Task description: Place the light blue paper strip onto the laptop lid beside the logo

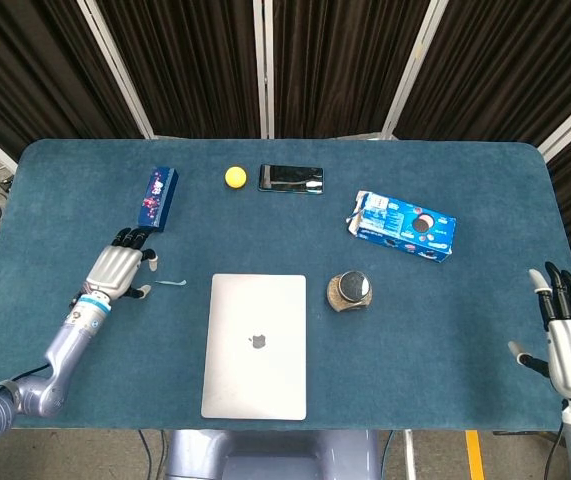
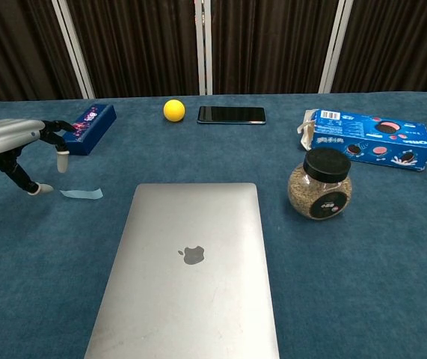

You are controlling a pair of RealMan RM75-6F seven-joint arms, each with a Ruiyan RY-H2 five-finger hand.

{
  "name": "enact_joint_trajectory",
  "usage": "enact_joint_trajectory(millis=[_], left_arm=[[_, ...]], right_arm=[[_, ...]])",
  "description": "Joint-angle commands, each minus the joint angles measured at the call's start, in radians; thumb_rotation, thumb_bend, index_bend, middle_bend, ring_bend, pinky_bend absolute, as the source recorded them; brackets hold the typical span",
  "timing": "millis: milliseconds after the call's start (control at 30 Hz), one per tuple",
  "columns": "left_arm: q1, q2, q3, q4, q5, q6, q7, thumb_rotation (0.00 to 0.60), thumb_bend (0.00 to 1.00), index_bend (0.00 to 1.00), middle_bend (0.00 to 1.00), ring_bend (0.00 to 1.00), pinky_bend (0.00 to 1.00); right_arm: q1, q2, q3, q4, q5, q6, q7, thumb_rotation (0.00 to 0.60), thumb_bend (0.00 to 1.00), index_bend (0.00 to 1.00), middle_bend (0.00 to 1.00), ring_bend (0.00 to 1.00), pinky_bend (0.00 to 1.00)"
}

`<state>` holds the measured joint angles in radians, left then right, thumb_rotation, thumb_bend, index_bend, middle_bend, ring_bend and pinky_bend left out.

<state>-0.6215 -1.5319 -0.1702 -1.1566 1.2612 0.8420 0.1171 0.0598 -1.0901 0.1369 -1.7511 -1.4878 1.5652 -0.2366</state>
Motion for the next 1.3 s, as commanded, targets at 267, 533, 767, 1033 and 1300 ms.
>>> enact_joint_trajectory(millis=[267,533,767,1033,1300], left_arm=[[-0.032,-0.074,0.020,0.091,0.010,-0.026,-0.021,0.600,0.35,0.48,0.00,0.00,0.00],[-0.048,-0.115,0.028,0.139,0.004,-0.036,-0.024,0.600,0.38,0.48,0.00,0.00,0.00],[-0.056,-0.135,0.028,0.147,-0.005,-0.033,-0.011,0.600,0.43,0.54,0.00,0.00,0.00],[-0.055,-0.135,0.028,0.132,-0.003,-0.007,-0.001,0.600,0.47,0.63,0.00,0.00,0.00],[-0.058,-0.103,0.031,0.033,0.061,0.064,-0.021,0.600,0.47,0.65,0.00,0.00,0.00]], right_arm=[[0.006,-0.001,0.002,0.009,0.016,-0.013,0.006,0.600,0.00,0.07,0.00,0.00,0.00],[0.009,0.001,0.004,0.016,0.024,-0.014,0.015,0.600,0.00,0.07,0.00,0.00,0.00],[0.009,0.004,0.004,0.018,0.024,-0.012,0.022,0.600,0.00,0.07,0.00,0.00,0.00],[0.008,0.007,0.004,0.017,0.024,-0.006,0.029,0.600,0.00,0.07,0.00,0.00,0.00],[0.007,0.010,0.005,0.014,0.020,0.000,0.035,0.600,0.00,0.07,0.00,0.00,0.00]])
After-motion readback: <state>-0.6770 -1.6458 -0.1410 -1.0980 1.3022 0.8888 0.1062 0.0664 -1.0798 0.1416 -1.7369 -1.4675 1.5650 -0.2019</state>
